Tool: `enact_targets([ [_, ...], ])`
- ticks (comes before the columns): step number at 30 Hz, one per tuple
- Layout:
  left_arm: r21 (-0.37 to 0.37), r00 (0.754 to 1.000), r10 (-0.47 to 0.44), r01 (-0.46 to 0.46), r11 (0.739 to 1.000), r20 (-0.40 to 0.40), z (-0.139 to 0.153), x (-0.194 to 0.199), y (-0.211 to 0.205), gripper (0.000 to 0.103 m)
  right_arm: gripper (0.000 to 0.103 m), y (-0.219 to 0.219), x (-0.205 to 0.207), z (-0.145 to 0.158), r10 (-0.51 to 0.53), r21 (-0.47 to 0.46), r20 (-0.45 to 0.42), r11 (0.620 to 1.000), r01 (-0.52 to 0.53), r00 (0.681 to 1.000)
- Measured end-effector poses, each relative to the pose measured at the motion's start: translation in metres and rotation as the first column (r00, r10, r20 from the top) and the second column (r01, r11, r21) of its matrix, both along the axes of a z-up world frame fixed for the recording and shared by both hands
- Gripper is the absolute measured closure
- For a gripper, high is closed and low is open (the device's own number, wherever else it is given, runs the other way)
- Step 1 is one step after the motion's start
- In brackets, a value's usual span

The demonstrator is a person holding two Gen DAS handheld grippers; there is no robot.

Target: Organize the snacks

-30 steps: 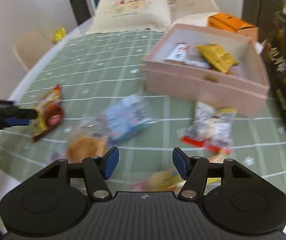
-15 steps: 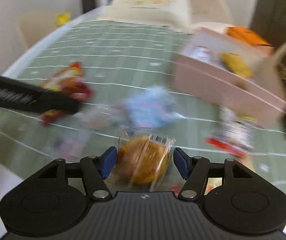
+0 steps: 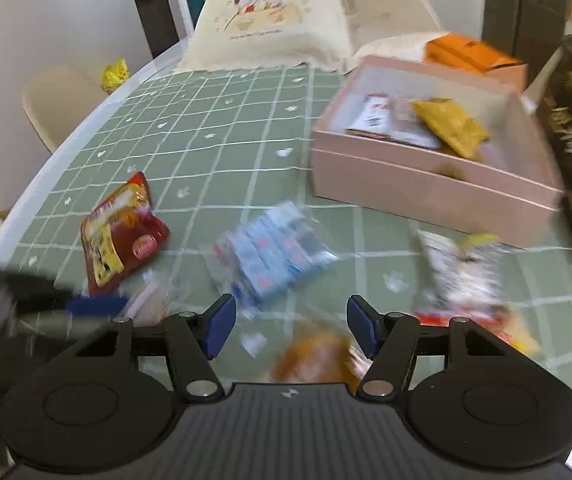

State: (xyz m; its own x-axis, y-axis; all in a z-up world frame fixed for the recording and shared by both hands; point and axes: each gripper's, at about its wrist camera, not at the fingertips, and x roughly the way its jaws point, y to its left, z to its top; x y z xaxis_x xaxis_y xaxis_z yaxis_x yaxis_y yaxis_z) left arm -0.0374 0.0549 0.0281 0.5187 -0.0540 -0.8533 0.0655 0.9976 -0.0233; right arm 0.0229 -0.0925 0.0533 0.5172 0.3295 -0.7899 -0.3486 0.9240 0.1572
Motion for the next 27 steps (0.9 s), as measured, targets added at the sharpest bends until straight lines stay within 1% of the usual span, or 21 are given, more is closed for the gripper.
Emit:
enact_targets([
  [3,0.006,0.999,0.033,-0.033,0.999,-0.009,0.001,-0.003,0.004,0.061,0.04,0.022,0.028,-0.011,-0.029,0.017,-0.089,0.999,0.031,0.996],
  [4,0.005,0.999,0.037,-0.037,0.999,-0.01,0.001,-0.004,0.004,0.061,0.037,0.033,0.037,-0.015,-0.041,0.001,-0.109,0.999,0.042,0.993],
  [6,0.005,0.999,0.042,-0.042,0.999,-0.01,0.001,-0.003,0.003,0.06,0.037,0.052,0.045,-0.017,-0.03,-0.046,-0.071,0.999,0.027,0.997],
  [10,0.008,0.999,0.042,-0.042,0.999,-0.007,0.001,-0.003,0.004,0.059,0.03,0.079,0.054,-0.024,0.065,-0.145,0.017,0.988,-0.062,0.998],
  [11,0.007,0.999,0.043,-0.043,0.999,-0.007,0.001,-0.002,0.003,0.059,0.029,0.079,0.054,-0.025,0.082,-0.152,0.034,0.985,-0.076,0.996],
  [13,0.001,0.999,0.043,-0.043,0.999,-0.006,0.001,-0.001,0.001,0.058,0.029,0.07,0.057,-0.024,0.092,-0.135,0.03,0.987,-0.088,0.995],
  [15,-0.015,0.999,0.035,-0.035,0.999,-0.005,0.001,0.001,0.0,0.058,0.029,0.056,0.054,-0.023,0.105,-0.139,0.022,0.985,-0.101,0.994],
  [18,-0.071,1.0,0.015,-0.015,0.997,-0.003,0.001,0.003,0.0,0.058,0.029,0.027,0.041,-0.021,0.128,-0.166,0.026,0.979,-0.122,0.991],
  [19,-0.085,1.0,0.011,-0.011,0.996,-0.002,0.001,0.003,0.0,0.058,0.029,0.016,0.039,-0.021,0.123,-0.167,0.024,0.979,-0.118,0.992],
  [22,-0.084,1.0,0.004,-0.004,0.996,0.008,0.0,0.001,0.0,0.058,0.03,-0.008,0.032,-0.017,0.057,-0.186,0.027,0.981,-0.051,0.998],
  [23,-0.08,1.0,0.003,-0.002,0.997,0.01,0.0,0.001,-0.001,0.058,0.03,-0.012,0.031,-0.014,0.042,-0.169,0.031,0.985,-0.036,0.999],
  [25,-0.059,1.0,-0.006,0.007,0.998,0.012,-0.001,0.0,-0.005,0.058,0.03,-0.013,0.031,-0.005,0.028,-0.084,0.012,0.996,-0.027,1.0],
  [26,-0.049,1.0,-0.012,0.013,0.999,0.011,0.0,0.0,-0.006,0.057,0.03,-0.007,0.033,-0.001,0.023,-0.042,-0.003,0.999,-0.023,1.0],
  [27,-0.04,1.0,-0.018,0.018,0.999,0.011,0.0,-0.001,-0.008,0.057,0.03,0.002,0.035,0.002,0.019,-0.019,-0.007,1.0,-0.02,1.0],
])
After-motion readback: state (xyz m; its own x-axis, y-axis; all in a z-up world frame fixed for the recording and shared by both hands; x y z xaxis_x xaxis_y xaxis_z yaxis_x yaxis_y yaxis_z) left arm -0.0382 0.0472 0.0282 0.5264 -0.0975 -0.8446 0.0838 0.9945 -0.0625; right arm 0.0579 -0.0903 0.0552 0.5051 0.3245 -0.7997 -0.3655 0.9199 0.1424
